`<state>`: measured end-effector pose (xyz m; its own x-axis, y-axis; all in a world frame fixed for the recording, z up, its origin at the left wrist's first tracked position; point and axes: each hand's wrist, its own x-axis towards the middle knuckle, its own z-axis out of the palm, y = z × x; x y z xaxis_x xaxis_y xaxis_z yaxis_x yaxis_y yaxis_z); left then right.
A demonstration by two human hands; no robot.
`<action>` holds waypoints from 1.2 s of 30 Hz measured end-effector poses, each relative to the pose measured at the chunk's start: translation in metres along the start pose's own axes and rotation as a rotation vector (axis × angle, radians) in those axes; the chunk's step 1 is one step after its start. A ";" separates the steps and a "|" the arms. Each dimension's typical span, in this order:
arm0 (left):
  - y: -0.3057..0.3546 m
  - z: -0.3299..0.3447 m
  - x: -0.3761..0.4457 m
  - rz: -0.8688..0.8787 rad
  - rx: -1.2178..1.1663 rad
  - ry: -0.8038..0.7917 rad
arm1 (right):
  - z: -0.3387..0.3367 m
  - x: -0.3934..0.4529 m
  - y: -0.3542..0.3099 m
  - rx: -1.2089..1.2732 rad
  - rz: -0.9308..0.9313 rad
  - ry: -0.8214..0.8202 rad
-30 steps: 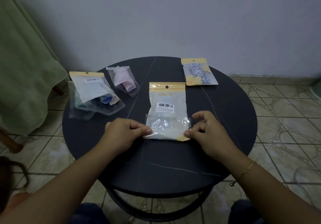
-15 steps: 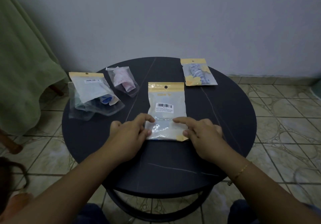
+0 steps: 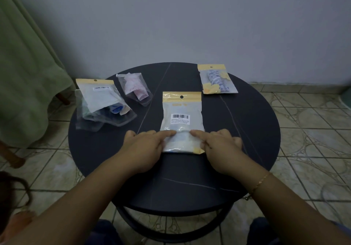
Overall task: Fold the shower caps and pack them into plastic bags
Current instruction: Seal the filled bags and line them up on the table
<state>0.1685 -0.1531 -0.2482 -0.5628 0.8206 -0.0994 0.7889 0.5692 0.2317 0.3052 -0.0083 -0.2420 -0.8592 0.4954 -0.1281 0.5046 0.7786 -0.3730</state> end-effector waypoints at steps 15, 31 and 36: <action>0.005 0.003 0.002 -0.103 0.000 0.069 | 0.003 -0.007 -0.005 -0.050 0.034 0.078; 0.009 -0.010 0.012 -0.359 -0.762 0.112 | 0.027 -0.007 -0.003 -0.015 -0.204 0.427; 0.029 -0.019 0.009 -0.257 -1.250 0.285 | 0.027 -0.004 -0.006 0.118 -0.209 0.437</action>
<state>0.1813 -0.1305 -0.2237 -0.8161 0.5686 -0.1036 -0.0228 0.1475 0.9888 0.3031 -0.0253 -0.2642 -0.8122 0.4679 0.3485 0.2902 0.8422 -0.4544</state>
